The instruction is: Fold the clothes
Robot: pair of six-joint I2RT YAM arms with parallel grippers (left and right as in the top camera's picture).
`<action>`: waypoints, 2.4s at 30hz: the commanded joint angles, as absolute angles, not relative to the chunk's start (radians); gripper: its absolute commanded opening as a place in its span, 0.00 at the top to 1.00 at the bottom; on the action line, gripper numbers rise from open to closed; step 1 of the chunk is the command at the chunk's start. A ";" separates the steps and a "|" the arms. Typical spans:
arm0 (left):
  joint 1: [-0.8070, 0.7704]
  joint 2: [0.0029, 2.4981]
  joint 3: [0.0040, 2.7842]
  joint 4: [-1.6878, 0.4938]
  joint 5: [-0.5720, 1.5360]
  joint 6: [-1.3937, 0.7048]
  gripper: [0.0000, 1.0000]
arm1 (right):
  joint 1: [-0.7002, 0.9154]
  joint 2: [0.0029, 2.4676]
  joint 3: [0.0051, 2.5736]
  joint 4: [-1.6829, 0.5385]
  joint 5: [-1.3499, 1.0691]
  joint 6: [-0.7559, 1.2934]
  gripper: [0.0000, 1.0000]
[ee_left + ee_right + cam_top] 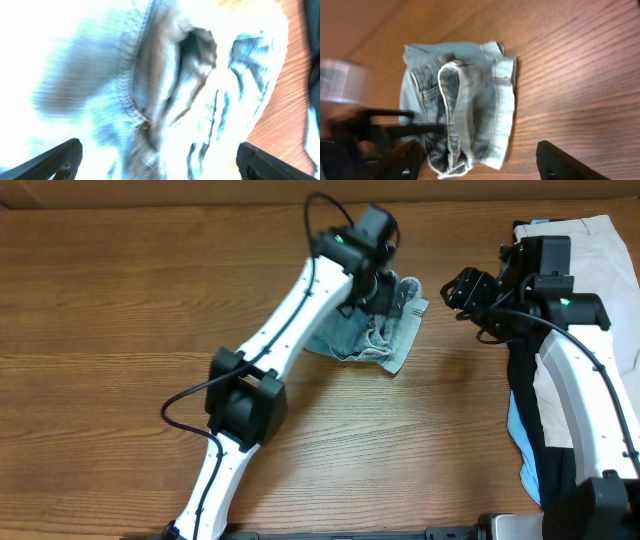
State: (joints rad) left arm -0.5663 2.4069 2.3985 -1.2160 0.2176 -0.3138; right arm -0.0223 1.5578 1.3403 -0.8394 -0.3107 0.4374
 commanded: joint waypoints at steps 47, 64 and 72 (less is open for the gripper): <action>-0.531 2.401 2.197 -1.302 0.143 0.119 0.00 | -0.061 1.581 1.393 -0.973 -0.243 0.279 0.18; -0.402 2.401 1.951 -1.131 -0.747 0.121 0.00 | -0.061 1.581 1.361 -0.984 -0.243 0.280 0.14; -0.449 2.393 2.245 -1.312 -0.267 0.176 0.00 | -0.061 1.584 1.346 -0.964 -0.243 0.280 0.14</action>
State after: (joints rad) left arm -0.4042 2.3917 2.1094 -1.2697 -0.5037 0.1177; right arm -0.0589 1.5829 1.3499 -0.9699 -0.2546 0.2874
